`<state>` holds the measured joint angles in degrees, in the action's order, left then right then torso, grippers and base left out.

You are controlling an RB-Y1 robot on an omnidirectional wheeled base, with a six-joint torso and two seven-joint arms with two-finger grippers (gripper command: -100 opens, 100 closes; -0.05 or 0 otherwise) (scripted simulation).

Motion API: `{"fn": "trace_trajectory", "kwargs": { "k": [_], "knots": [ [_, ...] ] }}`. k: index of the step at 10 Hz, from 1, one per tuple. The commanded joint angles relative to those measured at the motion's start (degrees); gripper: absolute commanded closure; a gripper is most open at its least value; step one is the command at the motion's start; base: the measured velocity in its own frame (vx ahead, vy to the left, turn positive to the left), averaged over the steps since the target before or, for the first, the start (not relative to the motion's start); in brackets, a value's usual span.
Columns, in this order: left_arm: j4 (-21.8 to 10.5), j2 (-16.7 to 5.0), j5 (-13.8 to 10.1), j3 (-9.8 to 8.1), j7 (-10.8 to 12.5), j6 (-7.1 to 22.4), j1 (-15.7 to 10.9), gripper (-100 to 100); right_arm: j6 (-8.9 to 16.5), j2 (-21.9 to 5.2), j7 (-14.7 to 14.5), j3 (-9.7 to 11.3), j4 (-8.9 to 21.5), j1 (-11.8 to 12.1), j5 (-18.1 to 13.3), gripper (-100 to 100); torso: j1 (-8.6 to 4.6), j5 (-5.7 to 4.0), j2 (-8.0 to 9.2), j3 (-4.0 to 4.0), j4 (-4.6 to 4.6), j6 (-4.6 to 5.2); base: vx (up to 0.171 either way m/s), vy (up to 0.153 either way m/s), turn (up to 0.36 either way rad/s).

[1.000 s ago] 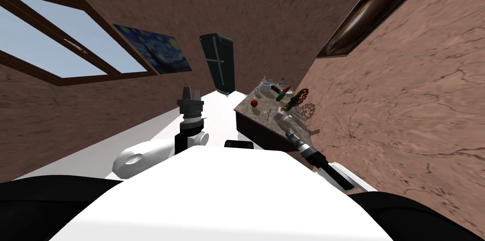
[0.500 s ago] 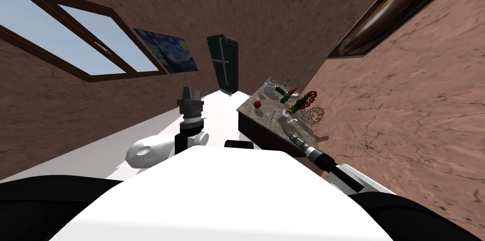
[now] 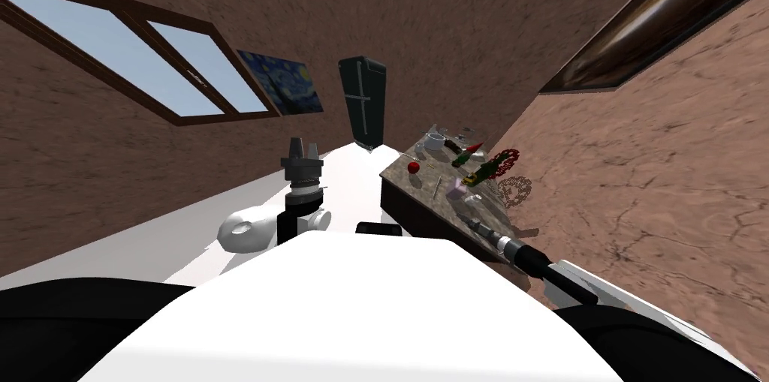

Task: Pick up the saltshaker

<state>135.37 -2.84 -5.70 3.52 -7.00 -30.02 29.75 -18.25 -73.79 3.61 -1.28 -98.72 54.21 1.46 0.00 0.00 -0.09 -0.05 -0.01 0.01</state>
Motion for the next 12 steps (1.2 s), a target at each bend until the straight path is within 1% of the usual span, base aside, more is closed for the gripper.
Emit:
{"fn": "trace_trajectory", "kwargs": {
  "k": [1,2,3,4,5,6,7,8,9,10,11,12],
  "knots": [
    [0.0,0.0,0.0,0.0,0.0,0.0,0.0,0,0.94,-2.3,0.08,0.53,0.79,0.12,-0.38,-100,0.0,0.0,0.0,0.0,0.0,0.0,0.014,0.001,0.101],
    [0.0,0.0,0.0,0.0,0.0,0.0,0.0,0,2.06,-4.43,0.52,0.89,2.54,0.96,-0.79,-100,0.0,-0.01,0.0,0.0,0.0,0.02,0.018,0.003,0.179],
    [0.0,0.0,0.0,0.0,0.0,0.0,0.0,0,2.06,-5.51,0.52,0.89,2.54,0.96,-0.79,-100,-0.01,-0.01,-0.01,-0.01,0.0,-0.01,0.015,-0.003,0.082],
    [0.0,0.0,0.0,0.0,0.0,0.0,0.01,0,3.14,-7.48,0.94,1.31,4.21,1.78,-1.18,-100,-0.01,0.0,0.0,0.0,0.0,0.04,0.016,-0.001,0.13],
    [0.0,0.0,0.0,0.0,0.0,0.0,0.0,0,3.14,-8.57,0.94,1.31,4.21,1.78,-1.18,-100,-0.01,-0.01,0.0,0.0,0.0,0.01,0.014,-0.004,0.093],
    [0.0,0.0,0.0,0.0,0.0,0.0,0.01,0,4.18,-10.53,1.35,1.77,5.8,2.58,-1.55,-100,-0.01,-0.01,0.01,0.01,0.0,0.03,0.017,0.0,0.128],
    [0.0,0.0,0.0,0.0,0.0,0.0,0.0,0,4.18,-11.47,1.35,1.77,5.8,2.58,-1.55,-100,-0.02,-0.01,0.0,0.0,0.0,0.01,0.014,-0.003,0.094],
    [0.0,0.0,0.0,0.0,0.0,0.0,0.01,0,5.17,-13.5,1.73,2.26,7.29,3.35,-1.9,-100,-0.01,-0.01,0.01,0.01,0.0,0.04,0.014,-0.003,0.159],
    [0.0,0.0,0.0,0.0,0.0,0.0,0.0,0,5.17,-14.21,1.73,2.26,7.29,3.35,-1.9,-100,-0.01,-0.02,0.01,0.0,0.0,0.01,0.012,-0.005,0.063],
    [0.0,0.0,0.0,-0.01,0.0,0.0,0.01,0,6.09,-15.95,2.09,2.77,8.68,4.09,-2.22,-100,-0.01,-0.01,0.02,0.01,0.01,0.05,0.013,-0.002,0.113],
    [0.0,0.0,0.0,0.0,0.0,0.0,0.0,0,6.09,-16.76,2.09,2.77,8.68,4.09,-2.22,-100,-0.01,-0.01,0.01,0.01,0.0,0.02,0.012,-0.004,0.072],
    [0.0,0.0,0.0,0.0,0.0,0.0,0.01,0,6.09,-16.76,2.09,2.77,8.68,4.09,-2.22,-100,-0.01,-0.02,0.01,0.01,0.01,0.05,0.006,-0.002,-0.006]
  ]
}}
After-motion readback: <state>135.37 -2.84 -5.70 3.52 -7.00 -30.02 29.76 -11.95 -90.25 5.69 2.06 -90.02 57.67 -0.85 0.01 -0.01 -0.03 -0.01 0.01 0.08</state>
